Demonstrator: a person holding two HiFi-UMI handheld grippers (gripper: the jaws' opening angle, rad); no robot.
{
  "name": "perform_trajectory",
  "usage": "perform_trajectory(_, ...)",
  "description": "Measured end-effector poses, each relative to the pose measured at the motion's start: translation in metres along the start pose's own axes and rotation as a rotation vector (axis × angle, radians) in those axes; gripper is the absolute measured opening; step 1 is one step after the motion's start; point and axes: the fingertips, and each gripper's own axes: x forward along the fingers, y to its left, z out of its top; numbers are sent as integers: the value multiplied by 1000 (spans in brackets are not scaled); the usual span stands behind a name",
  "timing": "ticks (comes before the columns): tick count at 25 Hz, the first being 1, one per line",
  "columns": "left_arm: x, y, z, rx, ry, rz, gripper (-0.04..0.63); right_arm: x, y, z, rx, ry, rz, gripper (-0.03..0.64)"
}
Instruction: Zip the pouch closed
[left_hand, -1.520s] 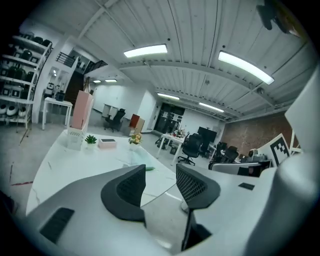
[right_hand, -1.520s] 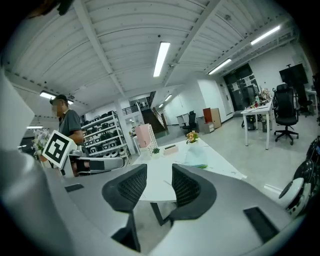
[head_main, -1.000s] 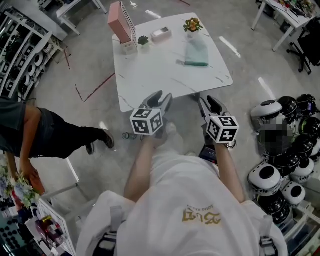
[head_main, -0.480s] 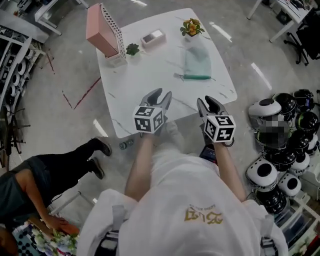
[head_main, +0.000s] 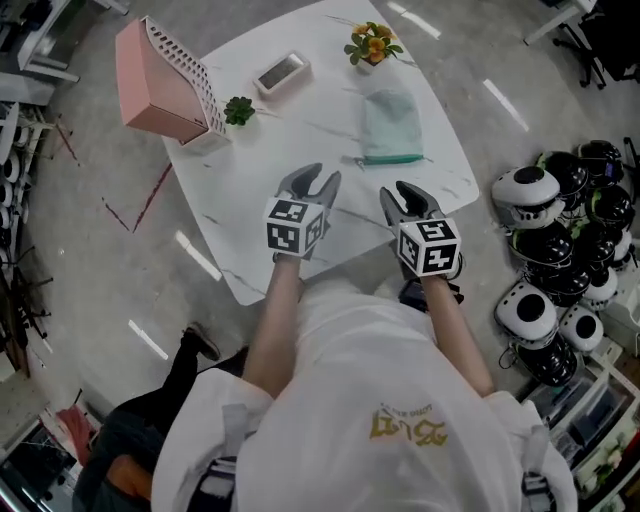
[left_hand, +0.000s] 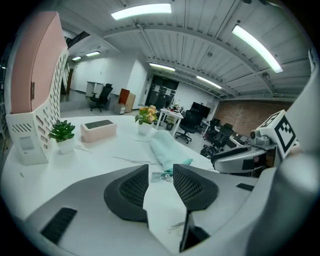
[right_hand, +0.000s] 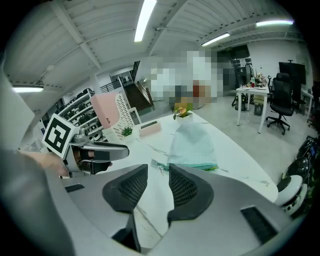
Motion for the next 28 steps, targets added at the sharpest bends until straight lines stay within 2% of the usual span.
perform_trajectory(11, 19, 1, -7, 43, 66, -58, 169, 14, -4, 3, 39, 26, 1, 140)
perform_trajectory(20, 39, 0, -17, 107, 139, -63, 169, 32, -16, -6, 38, 63, 36, 129)
perform_trajectory(28, 56, 2, -23, 194, 194, -75, 169, 45, -15, -22, 15, 118, 64, 120)
